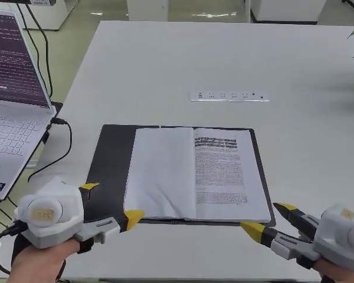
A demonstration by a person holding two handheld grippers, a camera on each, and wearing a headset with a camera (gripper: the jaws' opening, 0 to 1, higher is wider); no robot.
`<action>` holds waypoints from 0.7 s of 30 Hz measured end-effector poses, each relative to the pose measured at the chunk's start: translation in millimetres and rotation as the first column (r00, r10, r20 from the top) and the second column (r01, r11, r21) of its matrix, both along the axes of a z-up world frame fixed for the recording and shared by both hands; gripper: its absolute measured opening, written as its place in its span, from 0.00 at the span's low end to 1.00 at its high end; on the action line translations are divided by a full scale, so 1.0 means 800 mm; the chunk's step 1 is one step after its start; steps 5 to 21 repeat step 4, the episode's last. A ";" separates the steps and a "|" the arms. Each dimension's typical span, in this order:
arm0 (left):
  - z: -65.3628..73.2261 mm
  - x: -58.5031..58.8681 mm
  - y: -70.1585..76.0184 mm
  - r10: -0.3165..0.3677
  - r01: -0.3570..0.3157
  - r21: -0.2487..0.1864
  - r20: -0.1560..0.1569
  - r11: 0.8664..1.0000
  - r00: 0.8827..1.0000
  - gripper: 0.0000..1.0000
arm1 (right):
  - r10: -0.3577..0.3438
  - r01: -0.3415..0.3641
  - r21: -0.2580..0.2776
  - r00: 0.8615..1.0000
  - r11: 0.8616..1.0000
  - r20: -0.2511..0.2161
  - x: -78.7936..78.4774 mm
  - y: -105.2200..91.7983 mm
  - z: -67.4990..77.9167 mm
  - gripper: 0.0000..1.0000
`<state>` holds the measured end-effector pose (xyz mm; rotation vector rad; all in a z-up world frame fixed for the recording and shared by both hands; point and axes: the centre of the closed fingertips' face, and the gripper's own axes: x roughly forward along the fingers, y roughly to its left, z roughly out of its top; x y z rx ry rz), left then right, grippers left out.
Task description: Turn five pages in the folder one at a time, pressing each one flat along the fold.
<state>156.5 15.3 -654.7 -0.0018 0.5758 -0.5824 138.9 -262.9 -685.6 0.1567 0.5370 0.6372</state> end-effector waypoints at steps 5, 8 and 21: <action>0.000 -0.001 0.001 0.015 -0.015 -0.001 -0.002 1.000 1.000 0.73 | -0.006 0.006 -0.001 1.000 1.000 -0.002 -0.001 -0.005 0.001 0.70; 0.000 -0.001 0.001 0.015 -0.015 -0.001 -0.002 1.000 1.000 0.73 | -0.006 0.006 -0.001 1.000 1.000 -0.002 -0.001 -0.005 0.001 0.70; 0.000 -0.001 0.001 0.015 -0.015 -0.001 -0.002 1.000 1.000 0.73 | -0.006 0.006 -0.001 1.000 1.000 -0.002 -0.001 -0.005 0.001 0.70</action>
